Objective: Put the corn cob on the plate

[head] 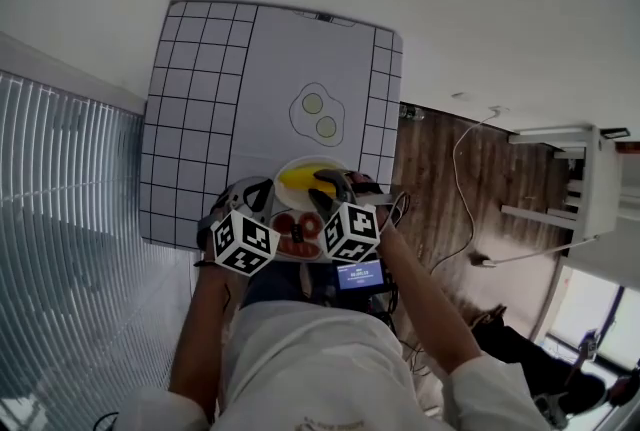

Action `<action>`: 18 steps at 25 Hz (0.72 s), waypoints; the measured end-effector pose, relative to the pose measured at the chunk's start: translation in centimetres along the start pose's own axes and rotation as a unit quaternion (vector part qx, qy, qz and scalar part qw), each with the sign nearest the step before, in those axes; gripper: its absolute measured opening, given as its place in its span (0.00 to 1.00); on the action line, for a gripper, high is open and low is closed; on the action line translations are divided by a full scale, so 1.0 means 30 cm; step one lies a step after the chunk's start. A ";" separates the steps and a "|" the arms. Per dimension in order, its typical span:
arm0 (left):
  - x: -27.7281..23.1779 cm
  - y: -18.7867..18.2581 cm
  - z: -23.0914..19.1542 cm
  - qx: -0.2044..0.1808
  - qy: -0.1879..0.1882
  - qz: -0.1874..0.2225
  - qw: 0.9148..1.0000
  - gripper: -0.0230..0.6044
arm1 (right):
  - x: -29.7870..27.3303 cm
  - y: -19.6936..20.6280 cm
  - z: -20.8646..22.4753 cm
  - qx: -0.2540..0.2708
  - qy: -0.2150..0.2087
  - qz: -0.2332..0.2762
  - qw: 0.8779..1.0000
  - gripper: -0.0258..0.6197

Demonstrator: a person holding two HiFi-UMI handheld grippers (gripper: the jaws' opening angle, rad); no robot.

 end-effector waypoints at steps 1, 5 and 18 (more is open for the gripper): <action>0.002 0.004 -0.004 0.002 0.000 0.001 1.000 0.05 | 0.004 0.000 0.004 -0.011 0.004 0.004 1.000 0.24; 0.005 0.016 -0.010 0.006 0.000 0.003 1.000 0.05 | 0.012 0.003 0.001 -0.036 0.011 0.014 0.999 0.16; 0.034 -0.027 -0.055 0.046 -0.023 0.057 0.997 0.05 | 0.159 0.032 0.122 -0.239 0.104 0.106 0.960 0.05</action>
Point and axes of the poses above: the fingertips, and each gripper's own axes: x backward along the fingers, z to its right, y out of its underside, the point moved 8 cm from there along x, backward along the fingers, and after that the axes turned 5 degrees about -x, right-handed, at the moved point
